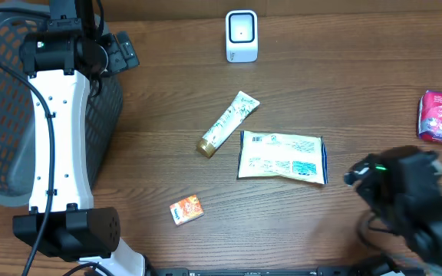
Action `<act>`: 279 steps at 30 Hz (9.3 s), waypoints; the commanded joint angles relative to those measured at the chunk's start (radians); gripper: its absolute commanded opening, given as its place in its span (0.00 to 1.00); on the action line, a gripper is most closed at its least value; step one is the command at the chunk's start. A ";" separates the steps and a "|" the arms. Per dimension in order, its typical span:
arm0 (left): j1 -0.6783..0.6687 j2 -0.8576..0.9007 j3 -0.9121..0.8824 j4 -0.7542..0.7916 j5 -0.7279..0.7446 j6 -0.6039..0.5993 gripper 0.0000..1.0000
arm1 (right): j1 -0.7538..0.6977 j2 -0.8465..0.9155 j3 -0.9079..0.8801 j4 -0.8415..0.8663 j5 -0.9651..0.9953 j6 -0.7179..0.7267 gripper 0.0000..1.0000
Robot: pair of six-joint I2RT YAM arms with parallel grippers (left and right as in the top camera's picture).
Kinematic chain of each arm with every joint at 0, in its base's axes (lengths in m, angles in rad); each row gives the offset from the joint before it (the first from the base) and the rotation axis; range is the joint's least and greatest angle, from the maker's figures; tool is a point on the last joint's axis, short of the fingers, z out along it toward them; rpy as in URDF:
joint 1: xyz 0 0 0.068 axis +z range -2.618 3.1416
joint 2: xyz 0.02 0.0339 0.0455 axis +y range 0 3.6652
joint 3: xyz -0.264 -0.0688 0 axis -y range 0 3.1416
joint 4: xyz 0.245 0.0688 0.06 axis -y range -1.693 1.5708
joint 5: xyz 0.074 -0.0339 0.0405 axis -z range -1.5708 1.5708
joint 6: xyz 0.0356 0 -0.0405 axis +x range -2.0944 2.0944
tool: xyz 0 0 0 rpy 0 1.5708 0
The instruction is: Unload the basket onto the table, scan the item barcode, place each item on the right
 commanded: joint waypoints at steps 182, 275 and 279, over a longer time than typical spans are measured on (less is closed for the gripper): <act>-0.001 0.011 -0.002 -0.003 0.005 0.001 1.00 | 0.070 1.435 0.453 2.438 -0.258 -2.053 0.04; -0.001 0.011 -0.002 -0.003 0.005 0.001 1.00 | -1.129 0.970 0.428 0.639 -0.222 -0.594 1.00; -0.001 0.011 -0.002 -0.003 0.005 0.001 1.00 | -1.133 0.943 0.486 0.640 -0.348 -0.595 1.00</act>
